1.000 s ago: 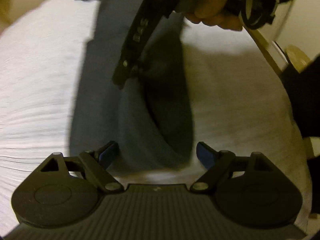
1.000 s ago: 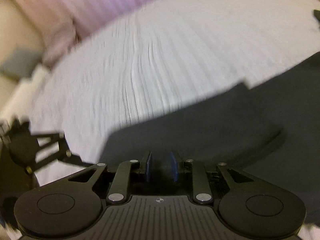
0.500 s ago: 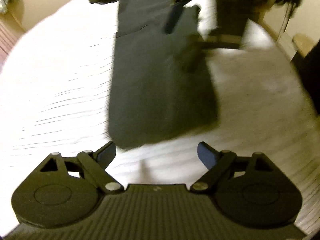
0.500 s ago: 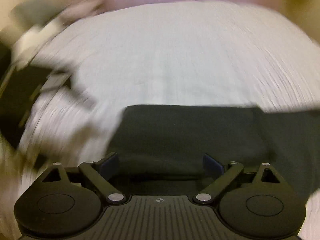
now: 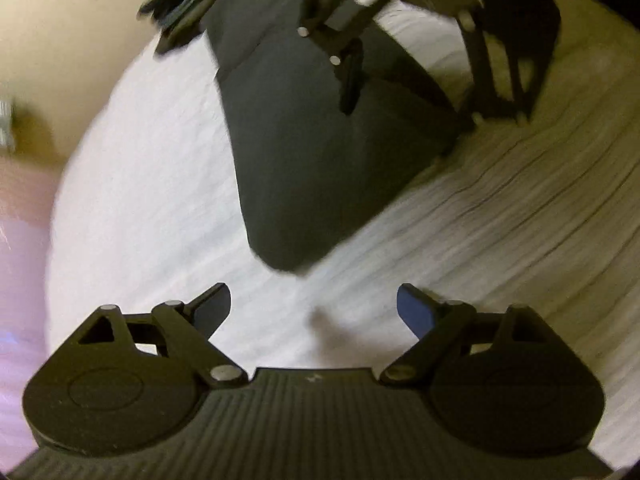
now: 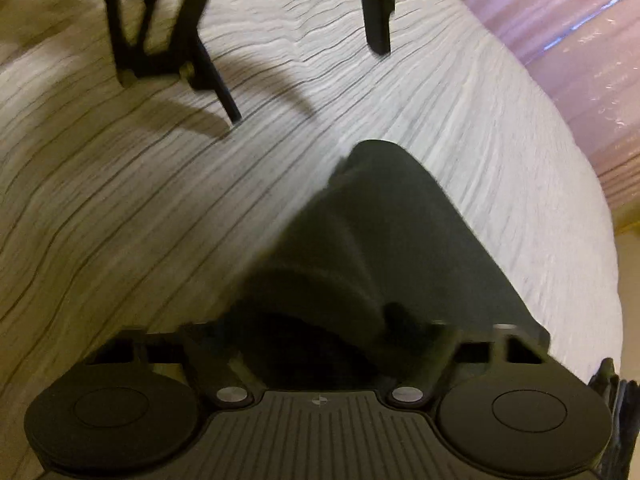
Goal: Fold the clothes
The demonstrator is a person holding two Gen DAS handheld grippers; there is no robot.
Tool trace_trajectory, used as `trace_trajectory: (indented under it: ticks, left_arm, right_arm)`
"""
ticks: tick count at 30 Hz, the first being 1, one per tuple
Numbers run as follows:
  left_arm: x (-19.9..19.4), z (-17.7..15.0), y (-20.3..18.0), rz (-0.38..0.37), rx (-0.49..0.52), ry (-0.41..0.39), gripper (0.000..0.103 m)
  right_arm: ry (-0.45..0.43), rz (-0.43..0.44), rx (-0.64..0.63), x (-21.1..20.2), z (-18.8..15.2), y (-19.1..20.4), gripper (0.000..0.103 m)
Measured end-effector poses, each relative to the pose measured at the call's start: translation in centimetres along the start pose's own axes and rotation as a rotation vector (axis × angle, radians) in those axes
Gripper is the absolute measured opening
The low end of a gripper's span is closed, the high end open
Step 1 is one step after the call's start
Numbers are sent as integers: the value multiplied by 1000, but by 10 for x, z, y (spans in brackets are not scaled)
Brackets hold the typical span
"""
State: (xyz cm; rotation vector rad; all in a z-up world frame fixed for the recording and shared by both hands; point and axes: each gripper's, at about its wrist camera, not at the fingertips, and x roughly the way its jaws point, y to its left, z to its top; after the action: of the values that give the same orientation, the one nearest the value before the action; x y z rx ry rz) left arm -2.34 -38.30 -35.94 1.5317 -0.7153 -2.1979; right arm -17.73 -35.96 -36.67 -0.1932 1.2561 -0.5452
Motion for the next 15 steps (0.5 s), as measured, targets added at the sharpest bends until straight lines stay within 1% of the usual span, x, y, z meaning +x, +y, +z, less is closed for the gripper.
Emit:
trace_trajectory:
  ticks: [1, 2, 3, 5, 8, 9, 10, 11, 13, 14, 15]
  left_arm:
    - [4, 3, -4, 26, 48, -20, 88]
    - [10, 6, -7, 44, 91, -40, 89]
    - [17, 8, -9, 55, 130, -61, 89]
    - [31, 14, -12, 77, 207, -97, 89]
    - [53, 23, -16, 96, 304, -127, 86]
    - [60, 26, -15, 89, 318, -125, 79]
    - [66, 31, -12, 75, 317, -116, 54]
    - [70, 37, -7, 60, 300, -100, 41]
    - [73, 46, 4, 18, 237, -84, 27]
    - [72, 49, 9, 9, 214, -78, 27]
    - [70, 50, 13, 1, 196, -75, 24]
  right_arm:
    - [-9, 6, 5, -4, -3, -1, 54]
    - [-20, 12, 21, -8, -5, -4, 46]
    - [-28, 20, 43, -10, -5, -7, 41]
    - [-50, 33, 88, -20, -5, -14, 37]
    - [-76, 42, 136, -31, -5, -22, 36]
    - [-82, 45, 153, -35, -7, -24, 36]
    - [-86, 47, 165, -37, -8, -26, 36]
    - [-91, 49, 178, -39, -7, -28, 36]
    - [-95, 52, 201, -39, -1, -29, 36]
    - [-97, 51, 209, -41, -1, -28, 37]
    - [-98, 47, 212, -38, 2, -25, 47]
